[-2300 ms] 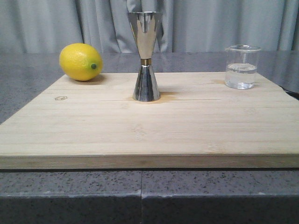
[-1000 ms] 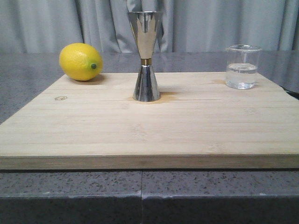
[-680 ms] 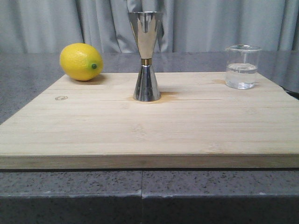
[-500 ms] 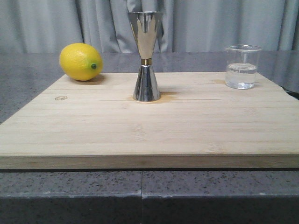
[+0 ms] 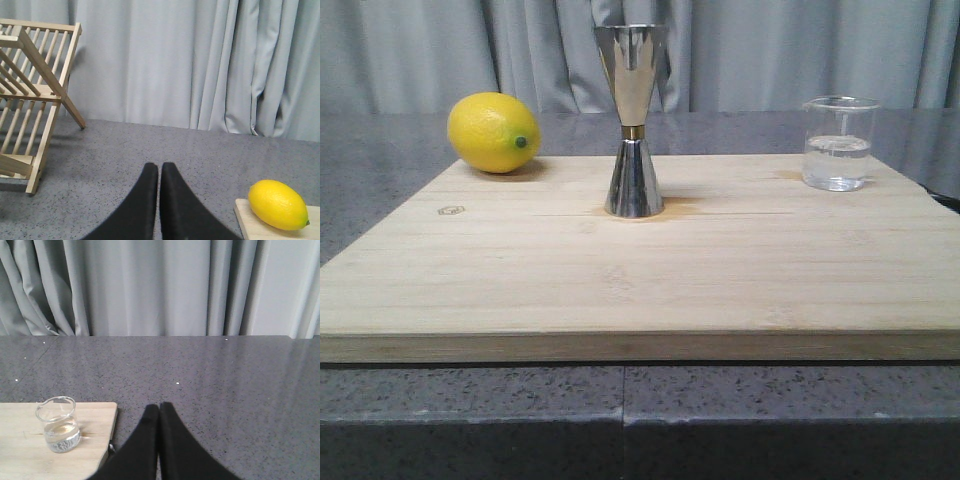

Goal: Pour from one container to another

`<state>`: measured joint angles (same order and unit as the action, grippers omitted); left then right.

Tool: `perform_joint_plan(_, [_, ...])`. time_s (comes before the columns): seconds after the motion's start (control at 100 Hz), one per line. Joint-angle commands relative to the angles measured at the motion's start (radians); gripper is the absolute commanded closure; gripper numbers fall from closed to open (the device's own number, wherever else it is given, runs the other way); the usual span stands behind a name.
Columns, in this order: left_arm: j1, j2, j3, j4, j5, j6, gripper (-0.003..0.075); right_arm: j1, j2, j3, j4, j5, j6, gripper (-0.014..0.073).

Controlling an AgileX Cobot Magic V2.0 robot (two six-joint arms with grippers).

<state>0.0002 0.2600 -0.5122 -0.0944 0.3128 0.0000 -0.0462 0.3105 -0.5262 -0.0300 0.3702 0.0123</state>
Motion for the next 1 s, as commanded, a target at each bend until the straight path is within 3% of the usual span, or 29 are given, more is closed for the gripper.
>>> perform_joint_plan(0.0, [0.002, 0.020, -0.035, -0.002, -0.075, -0.007, 0.0738, -0.006, 0.019, -0.034, -0.011, -0.077, -0.005, 0.0638])
perform_joint_plan(0.07, [0.006, 0.020, -0.035, -0.002, -0.075, -0.007, 0.0722, -0.006, 0.019, -0.034, -0.011, -0.076, -0.005, 0.0568])
perform_joint_plan(0.13, [0.013, 0.020, -0.035, -0.002, -0.075, -0.007, 0.0660, -0.006, 0.019, -0.034, -0.011, -0.078, -0.005, 0.0439])
perform_joint_plan(0.27, [0.036, 0.020, -0.035, -0.002, -0.075, -0.007, 0.0303, -0.006, 0.019, -0.034, -0.011, -0.076, -0.005, 0.0125])
perform_joint_plan(0.32, [0.043, 0.020, -0.035, -0.002, -0.084, -0.007, 0.0171, -0.006, 0.019, -0.034, -0.011, -0.076, -0.005, 0.0064])
perform_joint_plan(0.39, [0.045, 0.020, -0.035, -0.002, -0.091, -0.007, 0.0085, -0.006, 0.019, -0.034, -0.011, -0.072, -0.005, 0.0038])
perform_joint_plan(0.81, [0.045, 0.020, -0.035, -0.014, -0.112, -0.007, 0.0133, -0.006, 0.019, -0.034, 0.003, -0.091, -0.005, 0.0039])
perform_joint_plan(0.99, [0.043, 0.026, -0.060, -0.014, -0.037, 0.018, 0.0165, -0.006, 0.019, -0.040, 0.003, -0.045, -0.005, 0.0039])
